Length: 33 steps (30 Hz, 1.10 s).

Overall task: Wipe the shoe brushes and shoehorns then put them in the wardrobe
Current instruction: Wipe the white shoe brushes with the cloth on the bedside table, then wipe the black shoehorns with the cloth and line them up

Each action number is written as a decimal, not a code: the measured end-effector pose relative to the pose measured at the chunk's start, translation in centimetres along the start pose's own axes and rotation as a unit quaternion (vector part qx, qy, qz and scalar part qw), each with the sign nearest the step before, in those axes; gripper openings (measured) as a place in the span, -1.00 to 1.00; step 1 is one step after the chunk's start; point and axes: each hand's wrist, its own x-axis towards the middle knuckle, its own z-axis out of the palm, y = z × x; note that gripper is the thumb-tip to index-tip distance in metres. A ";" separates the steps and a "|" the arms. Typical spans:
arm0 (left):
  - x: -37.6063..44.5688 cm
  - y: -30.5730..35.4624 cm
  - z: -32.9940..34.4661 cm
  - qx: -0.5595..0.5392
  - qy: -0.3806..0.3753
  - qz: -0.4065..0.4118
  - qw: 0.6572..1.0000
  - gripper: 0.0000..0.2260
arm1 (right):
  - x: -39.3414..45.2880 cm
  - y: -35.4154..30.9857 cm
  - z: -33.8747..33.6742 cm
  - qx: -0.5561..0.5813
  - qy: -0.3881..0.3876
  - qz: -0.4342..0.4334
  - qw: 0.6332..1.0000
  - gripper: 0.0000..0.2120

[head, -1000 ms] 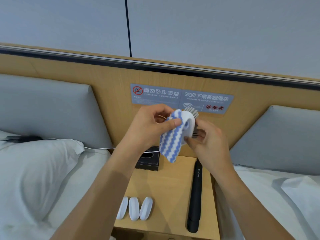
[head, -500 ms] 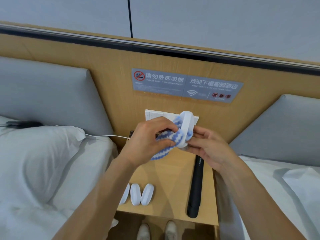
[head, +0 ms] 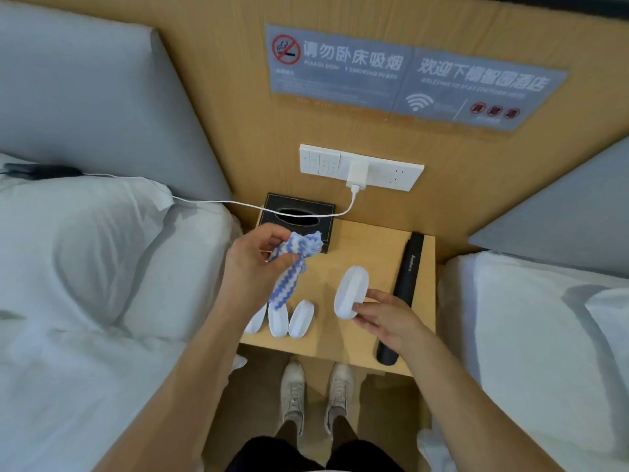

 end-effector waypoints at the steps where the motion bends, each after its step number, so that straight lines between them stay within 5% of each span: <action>1: -0.2 -0.8 0.2 -0.001 0.004 -0.018 1.000 -0.84 | 1.1 1.2 -0.1 -0.017 0.017 0.020 1.000 -0.65; 10: -1.5 -6.4 1.4 -0.016 0.010 -0.090 0.996 -0.84 | 9.5 9.3 0.1 -0.064 0.080 0.101 0.990 -0.61; 27: -0.9 -9.6 3.0 -0.027 -0.014 -0.091 0.995 -0.85 | 15.9 12.0 1.0 -0.341 0.133 0.037 0.930 -0.41; 33: 0.1 -8.6 5.1 -0.020 -0.033 -0.067 0.997 -0.82 | 14.6 9.0 -3.1 -0.372 0.297 -0.060 0.877 -0.85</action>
